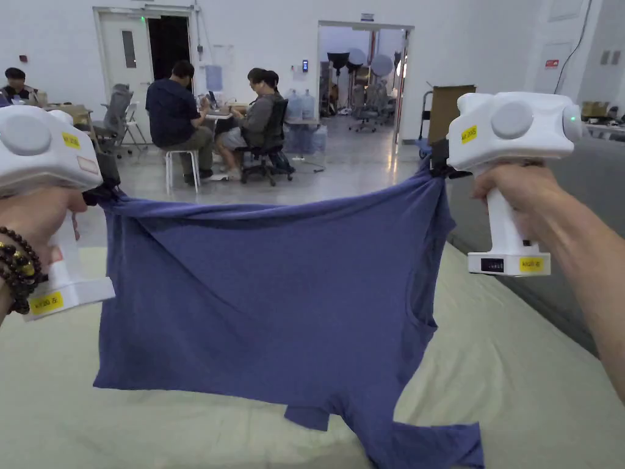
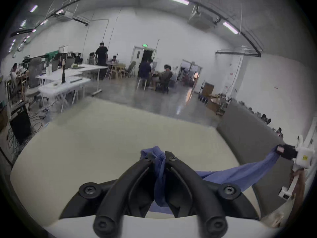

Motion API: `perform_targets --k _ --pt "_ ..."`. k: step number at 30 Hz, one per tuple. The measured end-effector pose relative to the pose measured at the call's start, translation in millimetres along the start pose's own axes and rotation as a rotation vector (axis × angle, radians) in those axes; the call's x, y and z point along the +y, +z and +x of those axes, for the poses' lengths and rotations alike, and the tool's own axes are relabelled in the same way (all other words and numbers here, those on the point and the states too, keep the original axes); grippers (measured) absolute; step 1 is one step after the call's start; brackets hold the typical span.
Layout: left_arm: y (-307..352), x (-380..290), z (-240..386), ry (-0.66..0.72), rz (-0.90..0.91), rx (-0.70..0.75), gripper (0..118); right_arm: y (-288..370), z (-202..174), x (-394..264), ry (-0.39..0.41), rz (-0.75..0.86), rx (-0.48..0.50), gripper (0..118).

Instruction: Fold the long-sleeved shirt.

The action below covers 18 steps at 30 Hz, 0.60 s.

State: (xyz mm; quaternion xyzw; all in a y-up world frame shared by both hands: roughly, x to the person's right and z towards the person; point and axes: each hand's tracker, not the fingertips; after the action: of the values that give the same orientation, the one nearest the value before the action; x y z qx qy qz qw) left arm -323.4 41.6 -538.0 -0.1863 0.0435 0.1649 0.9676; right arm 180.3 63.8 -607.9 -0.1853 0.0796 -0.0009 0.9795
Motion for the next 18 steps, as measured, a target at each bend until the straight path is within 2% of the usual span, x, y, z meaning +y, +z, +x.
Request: perform_targets --k 3,8,10,14,18 --pt "12.9 38.7 17.6 -0.034 0.077 0.018 6 11.8 1.8 37.7 0.035 0.075 -0.050 0" --pt "46.9 79.0 46.9 -0.070 0.182 -0.015 6 34.6 7.3 90.8 -0.040 0.219 -0.047 0" --pt "50.6 86.8 50.6 -0.077 0.201 -0.041 6 42.3 6.8 101.0 -0.036 0.239 -0.050 0" --pt "53.9 76.8 51.1 -0.091 0.207 -0.045 6 42.4 8.1 96.4 -0.033 0.228 -0.061 0" --pt "25.8 38.9 31.6 -0.069 0.124 -0.010 6 12.9 15.9 53.0 -0.021 0.144 -0.044 0"
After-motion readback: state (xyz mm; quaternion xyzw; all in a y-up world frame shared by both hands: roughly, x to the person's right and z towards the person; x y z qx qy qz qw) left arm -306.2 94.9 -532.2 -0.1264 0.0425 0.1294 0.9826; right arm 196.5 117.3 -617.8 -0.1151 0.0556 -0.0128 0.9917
